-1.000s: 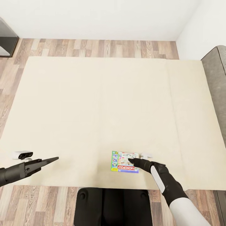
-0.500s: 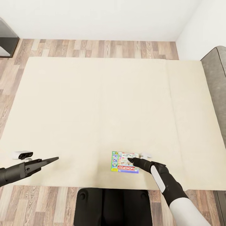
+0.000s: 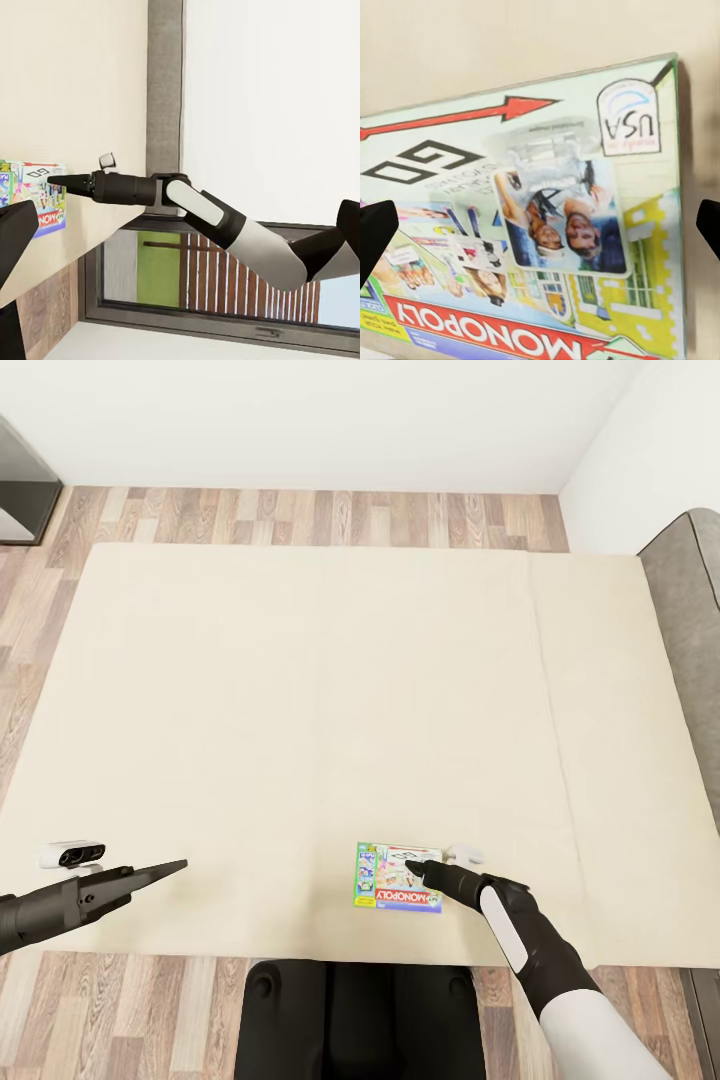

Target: Put all the toys in the child's room - the three board games (two on the bed and one on the table), the two jigsaw puzzles on the table, and the tennis ball on the table - inside the toy box on the table in the child's room.

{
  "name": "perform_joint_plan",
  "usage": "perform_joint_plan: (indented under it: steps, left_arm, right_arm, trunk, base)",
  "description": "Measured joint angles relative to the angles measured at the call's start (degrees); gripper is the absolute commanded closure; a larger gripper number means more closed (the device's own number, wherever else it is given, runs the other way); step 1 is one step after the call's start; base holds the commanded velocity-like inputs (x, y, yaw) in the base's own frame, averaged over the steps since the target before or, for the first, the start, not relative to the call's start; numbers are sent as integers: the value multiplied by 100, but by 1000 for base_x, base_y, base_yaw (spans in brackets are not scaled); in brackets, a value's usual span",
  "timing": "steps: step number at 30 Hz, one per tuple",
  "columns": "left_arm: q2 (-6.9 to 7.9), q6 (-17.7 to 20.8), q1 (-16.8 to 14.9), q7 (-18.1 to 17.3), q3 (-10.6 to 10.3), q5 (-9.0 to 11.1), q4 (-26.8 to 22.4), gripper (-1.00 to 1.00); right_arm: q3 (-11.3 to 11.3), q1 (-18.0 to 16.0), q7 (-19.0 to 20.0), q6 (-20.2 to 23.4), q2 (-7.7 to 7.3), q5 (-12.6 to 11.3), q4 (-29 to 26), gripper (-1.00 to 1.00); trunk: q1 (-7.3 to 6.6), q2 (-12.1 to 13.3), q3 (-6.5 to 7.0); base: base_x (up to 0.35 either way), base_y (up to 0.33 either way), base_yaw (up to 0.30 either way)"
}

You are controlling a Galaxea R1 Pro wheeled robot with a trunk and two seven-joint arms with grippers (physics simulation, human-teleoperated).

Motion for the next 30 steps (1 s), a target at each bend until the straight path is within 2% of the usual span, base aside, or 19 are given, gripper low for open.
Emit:
perform_joint_plan:
  steps: [30]
  left_arm:
    - [-1, 0, 0, 0, 0, 0, 0, -100]
  right_arm:
    - [0, 0, -5, 0, 0, 0, 0, -100]
  trunk:
    - [0, 0, 1]
  base:
    - [0, 16, 0]
